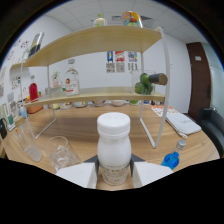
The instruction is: Make me a cup of Mount Fuji.
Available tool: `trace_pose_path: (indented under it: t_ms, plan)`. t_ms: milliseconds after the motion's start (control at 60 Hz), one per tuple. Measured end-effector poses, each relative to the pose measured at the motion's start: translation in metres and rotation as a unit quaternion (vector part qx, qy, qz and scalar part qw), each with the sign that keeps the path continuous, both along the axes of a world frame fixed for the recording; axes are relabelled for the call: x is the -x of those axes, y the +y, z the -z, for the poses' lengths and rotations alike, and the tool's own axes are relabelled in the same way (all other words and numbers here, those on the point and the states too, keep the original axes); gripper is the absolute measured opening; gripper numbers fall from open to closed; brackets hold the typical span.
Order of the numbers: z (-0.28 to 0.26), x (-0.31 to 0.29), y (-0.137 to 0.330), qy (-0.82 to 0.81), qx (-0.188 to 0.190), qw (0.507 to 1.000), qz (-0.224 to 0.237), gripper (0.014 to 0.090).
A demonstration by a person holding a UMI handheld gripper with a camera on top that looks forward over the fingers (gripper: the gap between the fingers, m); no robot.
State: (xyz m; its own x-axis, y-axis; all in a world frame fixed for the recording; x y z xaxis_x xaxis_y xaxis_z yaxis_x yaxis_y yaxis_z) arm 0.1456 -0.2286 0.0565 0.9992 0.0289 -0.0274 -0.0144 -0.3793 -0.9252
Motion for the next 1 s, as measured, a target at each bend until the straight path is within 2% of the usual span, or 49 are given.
trace_pose_path:
  t_ms: [50,83,167,200,350,550,817,1000]
  plan:
    - [0.001,-0.001,-0.002,-0.003,0.009,1.000,0.004,0.0508]
    - [0.004,-0.003,-0.003,-0.006,0.024,1.000,0.009,0.0545]
    - [-0.005,-0.004,-0.009,-0.011,0.037,0.999,0.022,0.0808]
    - [-0.012,-0.004,-0.012,-0.010,0.037,0.999,0.025,0.0859]
    - [-0.048,0.005,-0.039,-0.020,0.054,0.997,0.048,0.0851]
    - [-0.085,0.047,-0.083,-0.036,0.068,0.996,0.055,0.0853]
    - [-0.090,0.111,-0.116,-0.028,0.091,0.994,0.049,0.0856]
    - [-0.086,0.131,-0.126,-0.034,0.105,0.993,0.044,0.0858]
